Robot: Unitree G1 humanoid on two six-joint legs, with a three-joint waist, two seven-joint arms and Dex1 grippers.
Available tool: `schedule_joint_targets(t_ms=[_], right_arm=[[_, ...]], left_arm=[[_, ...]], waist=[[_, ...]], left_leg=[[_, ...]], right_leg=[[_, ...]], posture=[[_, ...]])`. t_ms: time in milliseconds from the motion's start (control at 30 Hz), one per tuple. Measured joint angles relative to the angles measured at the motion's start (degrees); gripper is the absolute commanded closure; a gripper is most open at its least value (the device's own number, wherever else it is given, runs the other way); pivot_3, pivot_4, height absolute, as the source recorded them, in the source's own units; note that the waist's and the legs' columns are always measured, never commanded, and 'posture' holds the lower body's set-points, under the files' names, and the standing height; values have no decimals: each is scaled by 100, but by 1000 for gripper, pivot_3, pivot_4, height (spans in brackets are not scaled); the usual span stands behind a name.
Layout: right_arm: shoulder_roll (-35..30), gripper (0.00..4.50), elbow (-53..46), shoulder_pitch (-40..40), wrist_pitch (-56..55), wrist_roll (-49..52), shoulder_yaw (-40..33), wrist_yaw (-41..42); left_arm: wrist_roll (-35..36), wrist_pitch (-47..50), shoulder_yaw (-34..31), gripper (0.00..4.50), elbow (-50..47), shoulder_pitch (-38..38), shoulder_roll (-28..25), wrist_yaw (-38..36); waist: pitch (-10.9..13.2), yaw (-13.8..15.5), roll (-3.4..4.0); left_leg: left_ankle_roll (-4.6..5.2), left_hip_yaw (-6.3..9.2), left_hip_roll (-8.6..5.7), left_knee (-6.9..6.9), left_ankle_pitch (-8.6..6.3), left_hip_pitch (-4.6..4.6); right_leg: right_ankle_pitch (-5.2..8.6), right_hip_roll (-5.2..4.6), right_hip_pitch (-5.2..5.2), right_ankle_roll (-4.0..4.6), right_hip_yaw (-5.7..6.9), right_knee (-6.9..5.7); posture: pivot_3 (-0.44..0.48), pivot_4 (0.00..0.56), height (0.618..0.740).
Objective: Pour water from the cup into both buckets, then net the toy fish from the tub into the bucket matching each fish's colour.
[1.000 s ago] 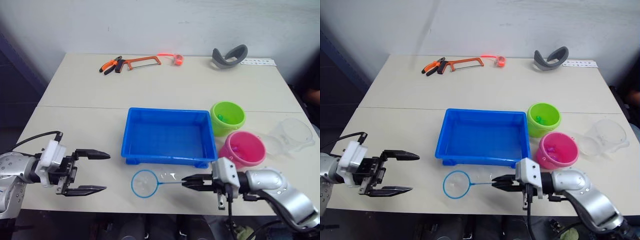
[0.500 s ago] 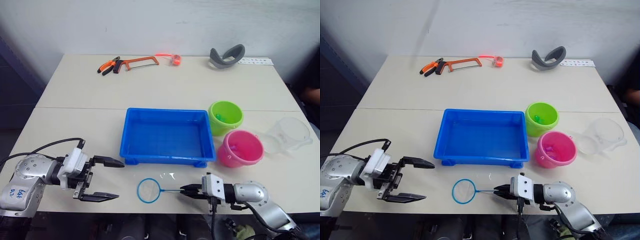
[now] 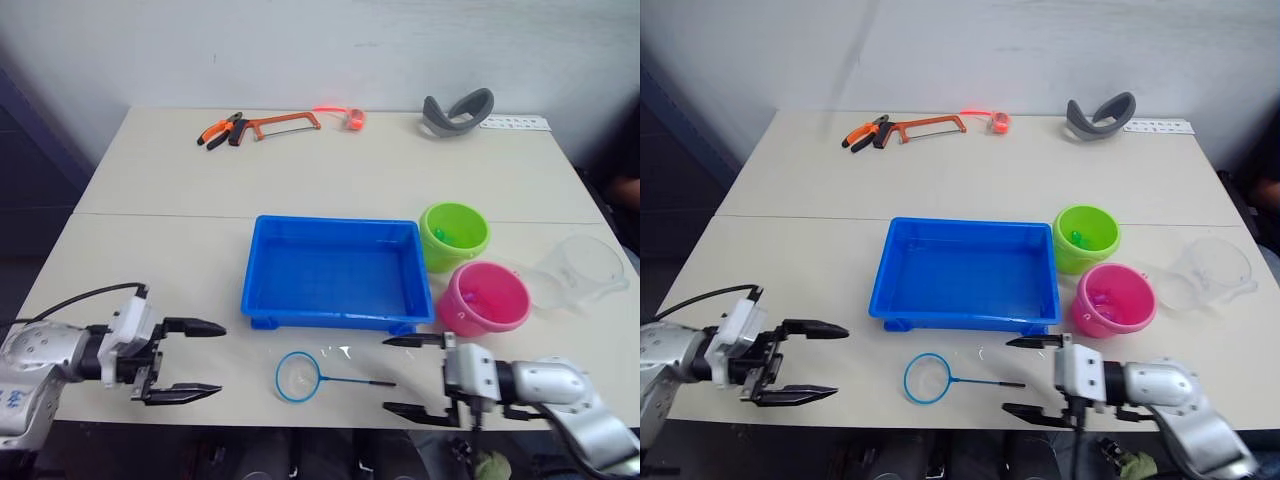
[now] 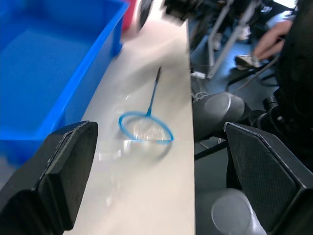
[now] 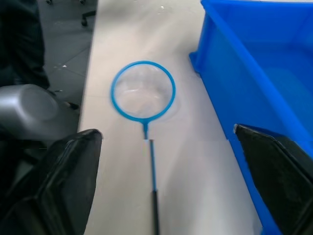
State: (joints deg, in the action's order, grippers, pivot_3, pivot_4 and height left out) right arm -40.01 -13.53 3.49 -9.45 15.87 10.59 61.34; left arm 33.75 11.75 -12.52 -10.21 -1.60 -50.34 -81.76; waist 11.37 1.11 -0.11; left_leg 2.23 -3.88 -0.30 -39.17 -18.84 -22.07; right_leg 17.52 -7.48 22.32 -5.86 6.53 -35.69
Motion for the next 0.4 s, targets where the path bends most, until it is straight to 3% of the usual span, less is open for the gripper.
schedule_joint_targets(t_ms=[67, 100, 167, 200, 233, 267, 300, 400], right_arm=[[-243, 48, -294, 176, 121, 205, -170, 99], [-653, 48, -827, 559, 394, 638, -622, 231], [-741, 48, -981, 670, 482, 772, -784, 254], [-885, 48, -1271, 880, 649, 1035, -1135, 293], [-1134, 48, -1566, 1439, 883, 1343, -2076, 506], [-1322, 48, -1440, 1741, 1088, 1511, -3243, 685], [-1408, 48, -1241, 1767, 1085, 1507, -3635, 738], [-1559, 48, -463, 1283, 873, 1269, -3882, 795]], left_arm=[[-11, 54, -100, 0, -5, -152, -22, 85], [-47, 105, -293, 0, 13, -511, -72, 184], [-67, 95, -343, 0, 20, -612, -72, 216], [-152, 8, -454, 0, 51, -773, -42, 277], [-471, -351, -738, 0, 227, -983, 90, 567], [-754, -721, -1161, 0, 478, -1298, 232, 910], [-803, -841, -1315, 0, 555, -1407, 279, 1022], [-888, -1093, -1481, 0, 771, -1414, 422, 1308]], waist=[[1, 4, 1], [1, 15, 2], [1, 19, 2], [0, 24, 1], [2, 29, 4], [1, 32, 2], [1, 28, 2], [0, 17, 3]], left_leg=[[2, 0, 0, 1, -1, 0], [3, 2, 1, 4, -5, 0], [4, 3, 2, 4, -6, 0], [4, 5, 3, 4, -7, 1], [8, 3, 2, 4, -12, 9], [10, 6, 8, 6, -39, 54], [9, 4, 9, 10, -52, 81], [4, 2, 14, 15, -56, 84]], right_leg=[[0, -2, 0, 0, -1, 2], [0, -3, -3, 0, 1, 9], [0, -3, -4, 0, 2, 11], [0, -4, -8, 0, 5, 14], [0, -7, -16, 0, 2, 33], [0, -6, -68, 0, 5, 57], [1, -6, -90, 1, -1, 65], [3, -9, -86, 4, -9, 69]], posture=[[0, 150, 740], [0, 150, 740], [0, 150, 740], [0, 150, 740], [0, 150, 740], [0, 150, 740], [0, 150, 740], [0, 150, 740]])
